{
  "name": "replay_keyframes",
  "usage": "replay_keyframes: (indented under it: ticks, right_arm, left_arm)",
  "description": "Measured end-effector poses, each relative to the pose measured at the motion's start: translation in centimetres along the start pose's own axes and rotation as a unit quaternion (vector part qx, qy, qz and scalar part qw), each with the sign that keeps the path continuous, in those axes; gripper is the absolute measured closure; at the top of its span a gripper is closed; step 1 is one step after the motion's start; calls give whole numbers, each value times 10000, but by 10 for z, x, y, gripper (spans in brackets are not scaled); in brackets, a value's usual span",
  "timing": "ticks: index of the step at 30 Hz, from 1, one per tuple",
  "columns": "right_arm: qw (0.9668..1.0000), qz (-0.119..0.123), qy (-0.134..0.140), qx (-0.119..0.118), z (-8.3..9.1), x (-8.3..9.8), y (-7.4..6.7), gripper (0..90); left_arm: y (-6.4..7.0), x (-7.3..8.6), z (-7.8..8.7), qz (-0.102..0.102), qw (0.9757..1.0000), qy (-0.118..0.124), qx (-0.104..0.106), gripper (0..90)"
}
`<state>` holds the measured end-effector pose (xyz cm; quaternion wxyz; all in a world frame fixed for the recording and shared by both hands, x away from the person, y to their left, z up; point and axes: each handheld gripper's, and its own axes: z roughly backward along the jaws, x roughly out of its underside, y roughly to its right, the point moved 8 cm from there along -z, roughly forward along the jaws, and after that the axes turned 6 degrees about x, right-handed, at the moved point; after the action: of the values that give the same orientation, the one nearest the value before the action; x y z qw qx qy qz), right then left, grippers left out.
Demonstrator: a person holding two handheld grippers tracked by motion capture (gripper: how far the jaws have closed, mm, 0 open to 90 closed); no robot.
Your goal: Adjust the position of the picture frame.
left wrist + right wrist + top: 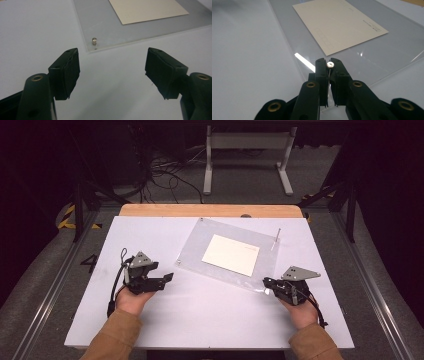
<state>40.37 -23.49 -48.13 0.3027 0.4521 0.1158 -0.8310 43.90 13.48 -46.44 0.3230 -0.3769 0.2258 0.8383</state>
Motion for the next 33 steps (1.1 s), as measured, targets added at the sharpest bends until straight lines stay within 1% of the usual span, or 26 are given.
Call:
replay_keyframes:
  ticks: [2, 4, 5, 8, 9, 10, 11, 12, 13, 14, 15, 17, 19, 20, 22, 24, 26, 27, 29, 31, 33]
  right_arm:
    - [10000, 23, -12, -1, 0, 0, 0, 841]
    - [10000, 17, -26, -24, 0, 0, 0, 840]
    - [10000, 17, -26, -24, 0, 0, 0, 840]
    - [10000, 6, -29, -40, 0, -1, 0, 839]
    - [10000, 7, -35, -42, 0, -1, 0, 839]
    - [10000, 10, -36, -40, 0, -1, 0, 839]
    - [10000, 6, -39, -41, 0, -1, 0, 839]
    - [10000, 4, -42, -50, 1, -1, 0, 838]
    - [10000, -2, -42, -52, 1, -1, 0, 838]
    - [10000, -5, -45, -52, 1, -1, 0, 838]
    - [10000, -7, -50, -52, 1, -1, 0, 838]
    - [10000, -18, -51, -51, 1, -1, 0, 837]
    - [10000, -13, -56, -44, 2, -1, 0, 837]
    - [10000, -14, -55, -45, 2, -1, 0, 837]
    - [10000, -19, -48, -51, 2, -1, 0, 836]
    - [10000, -22, -42, -53, 3, -1, 0, 836]
    - [10000, -32, -45, -41, 3, -1, 0, 836]
    - [10000, -34, -45, -42, 3, -1, 0, 836]
    - [10000, -55, -33, -55, 4, -1, 0, 836]
    - [10000, -58, -28, -58, 4, -1, 0, 836]
    - [10000, -60, -21, -48, 4, -1, 0, 836]
  left_arm:
    - [-5, -6, -7, -14, 9999, -136, -7, 308]
    - [-10, -11, -15, 14, 9996, -267, 6, 317]
    - [-10, -11, -15, 14, 9996, -267, 6, 331]
    - [-14, -16, -26, 4, 9993, -383, 44, 351]
    - [-15, -17, -29, -39, 9990, -443, 53, 372]
    - [-15, -18, -32, -50, 9989, -451, 78, 418]
    - [-16, -20, -36, -109, 9986, -496, 118, 483]
    - [-17, -23, -39, -160, 9985, -507, 111, 510]
    - [-17, -23, -41, -138, 9985, -510, 143, 522]
    - [-18, -24, -45, -142, 9979, -596, 189, 536]
    - [-19, -24, -48, -188, 9971, -720, 167, 539]
    - [-21, -24, -53, -258, 9957, -880, 119, 567]
    - [-24, -25, -58, -230, 9953, -926, 158, 592]
    - [-24, -25, -60, -231, 9941, -1039, 214, 603]
    - [-26, -24, -66, -322, 9916, -1241, 143, 609]
    - [-26, -26, -70, -315, 9911, -1283, 159, 621]
    - [-27, -27, -74, -281, 9918, -1232, 177, 643]
    - [-28, -27, -76, -225, 9919, -1243, 164, 653]
    - [-32, -25, -78, -196, 9919, -1249, 150, 668]
    - [-33, -25, -79, -120, 9928, -1178, 196, 678]
    - [-34, -26, -79, -119, 9932, -1137, 200, 698]
